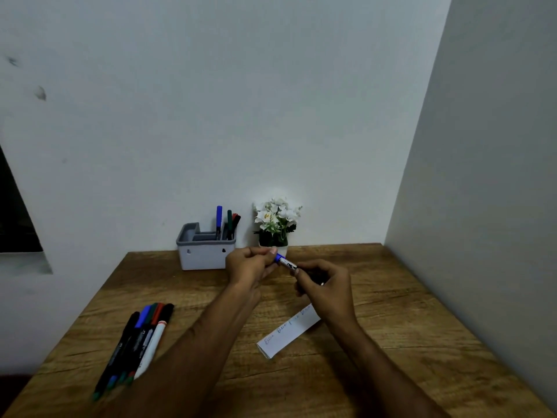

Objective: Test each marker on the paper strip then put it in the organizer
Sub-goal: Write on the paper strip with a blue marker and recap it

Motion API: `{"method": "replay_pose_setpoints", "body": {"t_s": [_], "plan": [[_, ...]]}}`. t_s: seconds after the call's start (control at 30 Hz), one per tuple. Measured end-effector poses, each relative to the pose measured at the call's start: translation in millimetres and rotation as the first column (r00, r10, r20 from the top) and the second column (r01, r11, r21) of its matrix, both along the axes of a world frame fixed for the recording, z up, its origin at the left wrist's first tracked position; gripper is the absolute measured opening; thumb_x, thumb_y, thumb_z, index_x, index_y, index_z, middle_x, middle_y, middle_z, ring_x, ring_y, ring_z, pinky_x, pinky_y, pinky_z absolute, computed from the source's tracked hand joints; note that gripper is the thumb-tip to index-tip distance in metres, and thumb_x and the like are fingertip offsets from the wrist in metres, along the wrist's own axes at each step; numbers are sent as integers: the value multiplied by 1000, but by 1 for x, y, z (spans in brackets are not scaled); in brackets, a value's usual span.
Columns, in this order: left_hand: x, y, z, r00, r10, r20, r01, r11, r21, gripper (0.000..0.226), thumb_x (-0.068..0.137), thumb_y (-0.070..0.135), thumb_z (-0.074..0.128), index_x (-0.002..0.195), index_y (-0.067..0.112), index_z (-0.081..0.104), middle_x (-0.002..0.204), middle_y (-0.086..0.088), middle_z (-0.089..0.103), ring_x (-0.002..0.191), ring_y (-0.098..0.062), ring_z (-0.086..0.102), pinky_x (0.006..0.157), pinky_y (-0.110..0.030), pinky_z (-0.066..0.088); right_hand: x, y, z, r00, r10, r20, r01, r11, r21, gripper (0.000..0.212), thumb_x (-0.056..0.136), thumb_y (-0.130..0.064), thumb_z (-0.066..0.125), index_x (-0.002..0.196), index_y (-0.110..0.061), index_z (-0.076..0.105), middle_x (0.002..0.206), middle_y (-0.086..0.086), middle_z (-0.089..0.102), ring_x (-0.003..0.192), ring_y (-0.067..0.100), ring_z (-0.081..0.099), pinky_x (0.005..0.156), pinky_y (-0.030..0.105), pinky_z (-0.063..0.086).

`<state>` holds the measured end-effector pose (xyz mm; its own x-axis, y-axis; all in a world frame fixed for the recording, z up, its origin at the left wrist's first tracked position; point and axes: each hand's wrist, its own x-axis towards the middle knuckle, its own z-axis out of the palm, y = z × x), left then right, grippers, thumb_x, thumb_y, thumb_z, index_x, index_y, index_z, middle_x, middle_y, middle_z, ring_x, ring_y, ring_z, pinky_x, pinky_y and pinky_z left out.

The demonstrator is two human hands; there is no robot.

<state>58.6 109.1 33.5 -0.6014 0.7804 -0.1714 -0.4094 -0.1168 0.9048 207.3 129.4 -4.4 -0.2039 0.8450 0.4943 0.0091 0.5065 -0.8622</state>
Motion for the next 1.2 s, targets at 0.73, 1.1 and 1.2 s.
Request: {"method": "replay_pose_setpoints", "body": {"t_s": [0.73, 1.1, 1.2], "plan": [[-33, -8, 3, 963, 152, -222, -136, 987, 86, 45, 75, -15, 75, 108, 13, 67, 97, -12, 74, 83, -20, 74, 69, -34, 62, -71, 7, -1, 993, 119, 18, -117, 990, -85, 7, 92, -2, 72, 96, -4, 68, 83, 11, 76, 68, 27, 75, 62, 41, 64], [-126, -15, 43, 593, 480, -647, -351, 877, 328, 41, 76, -5, 80, 108, 17, 68, 92, 0, 73, 81, -5, 71, 71, -21, 59, -104, 19, -5, 929, 43, 368, -90, 990, 110, 25, 92, -17, 75, 117, -17, 74, 104, -8, 75, 90, -9, 64, 73, 3, 49], [-144, -4, 56, 524, 504, -686, -351, 862, 365, 41, 78, -3, 78, 109, 20, 65, 96, 0, 71, 83, -5, 69, 71, -18, 58, -108, 19, -9, 923, 57, 381, -102, 990, 98, 25, 93, -16, 74, 118, -18, 74, 102, -13, 72, 90, -12, 62, 75, 1, 48]]}}
